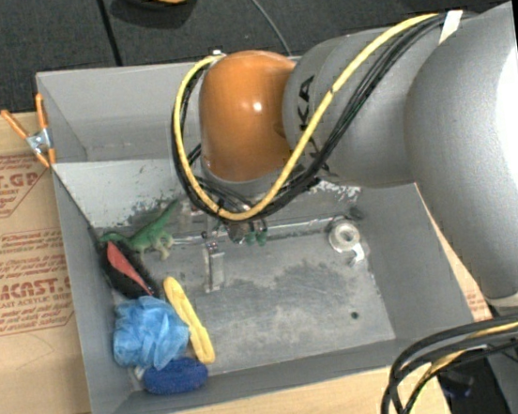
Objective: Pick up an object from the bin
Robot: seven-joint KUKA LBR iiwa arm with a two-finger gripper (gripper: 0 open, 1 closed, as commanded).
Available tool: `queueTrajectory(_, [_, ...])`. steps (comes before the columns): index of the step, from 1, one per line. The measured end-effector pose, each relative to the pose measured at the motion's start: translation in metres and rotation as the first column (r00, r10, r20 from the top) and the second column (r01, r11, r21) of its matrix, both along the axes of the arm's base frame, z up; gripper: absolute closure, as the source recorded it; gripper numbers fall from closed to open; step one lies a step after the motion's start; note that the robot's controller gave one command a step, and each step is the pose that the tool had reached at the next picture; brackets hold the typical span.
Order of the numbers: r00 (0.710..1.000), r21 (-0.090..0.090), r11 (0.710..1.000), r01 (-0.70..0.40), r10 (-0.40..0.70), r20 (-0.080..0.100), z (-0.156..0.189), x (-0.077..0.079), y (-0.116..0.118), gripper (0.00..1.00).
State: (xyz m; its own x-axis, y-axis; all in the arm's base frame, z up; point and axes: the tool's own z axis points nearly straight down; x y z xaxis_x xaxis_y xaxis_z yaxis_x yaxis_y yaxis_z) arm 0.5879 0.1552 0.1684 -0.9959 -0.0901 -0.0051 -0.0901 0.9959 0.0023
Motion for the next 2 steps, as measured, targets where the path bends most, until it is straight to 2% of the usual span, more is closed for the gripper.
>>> queueTrajectory(1, [0.999,0.003,0.999,-0.032,0.032,0.008,-0.042,-0.006,0.006,0.00])
queueTrajectory(2, [0.999,0.000,0.999,-0.041,0.041,-0.006,-0.079,-0.015,0.011,0.00])
